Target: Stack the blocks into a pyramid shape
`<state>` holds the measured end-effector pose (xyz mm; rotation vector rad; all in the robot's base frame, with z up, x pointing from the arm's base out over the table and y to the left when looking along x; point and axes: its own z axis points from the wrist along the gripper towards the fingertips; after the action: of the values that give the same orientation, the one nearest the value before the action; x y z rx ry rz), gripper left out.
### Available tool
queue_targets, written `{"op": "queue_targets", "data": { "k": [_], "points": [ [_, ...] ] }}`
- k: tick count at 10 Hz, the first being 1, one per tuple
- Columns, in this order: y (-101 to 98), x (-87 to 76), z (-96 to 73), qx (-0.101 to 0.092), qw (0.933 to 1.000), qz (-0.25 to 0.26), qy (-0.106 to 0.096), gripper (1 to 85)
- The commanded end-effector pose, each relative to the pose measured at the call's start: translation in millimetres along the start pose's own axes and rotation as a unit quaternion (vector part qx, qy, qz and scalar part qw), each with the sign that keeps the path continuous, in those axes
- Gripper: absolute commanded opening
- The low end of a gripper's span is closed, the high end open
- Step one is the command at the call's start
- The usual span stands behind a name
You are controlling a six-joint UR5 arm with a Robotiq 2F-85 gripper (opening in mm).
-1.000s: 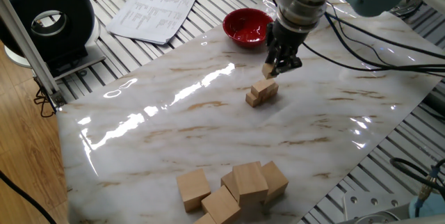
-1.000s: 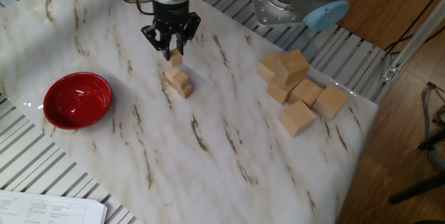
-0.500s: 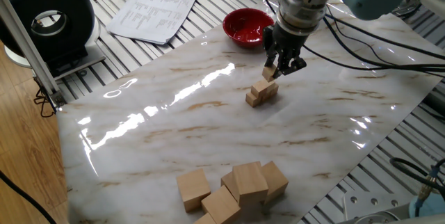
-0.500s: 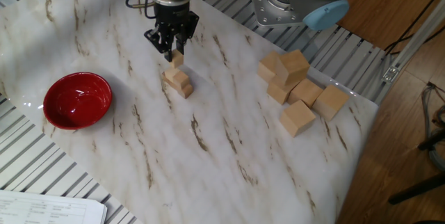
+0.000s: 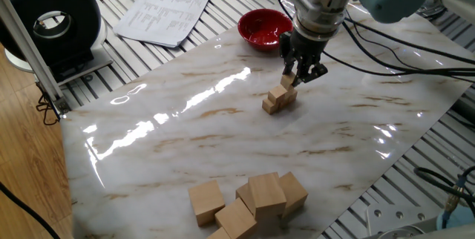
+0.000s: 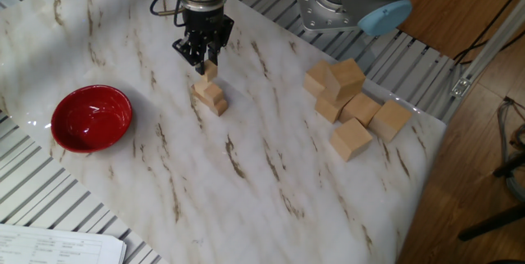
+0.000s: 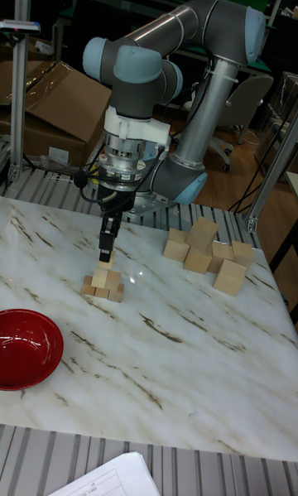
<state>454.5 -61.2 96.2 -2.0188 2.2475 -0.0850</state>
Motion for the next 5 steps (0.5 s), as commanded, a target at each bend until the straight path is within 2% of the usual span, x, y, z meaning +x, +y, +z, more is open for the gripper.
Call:
{"op": "queue_targets", "data": {
  "k": [1,2,4,5],
  "points": [
    [-1.5,-2.0,5.5,-0.006,0.9997,0.021,-0.011,1.0],
    [2.3,-4.2,8.2,-0.01,0.9993,0.032,-0.018,1.0],
    [2.4,-2.3,10.5,-0.007,0.9996,0.026,-0.004,1.0],
    [1.4,-3.2,10.0,-0.007,0.9996,0.026,-0.004,1.0]
  ]
}}
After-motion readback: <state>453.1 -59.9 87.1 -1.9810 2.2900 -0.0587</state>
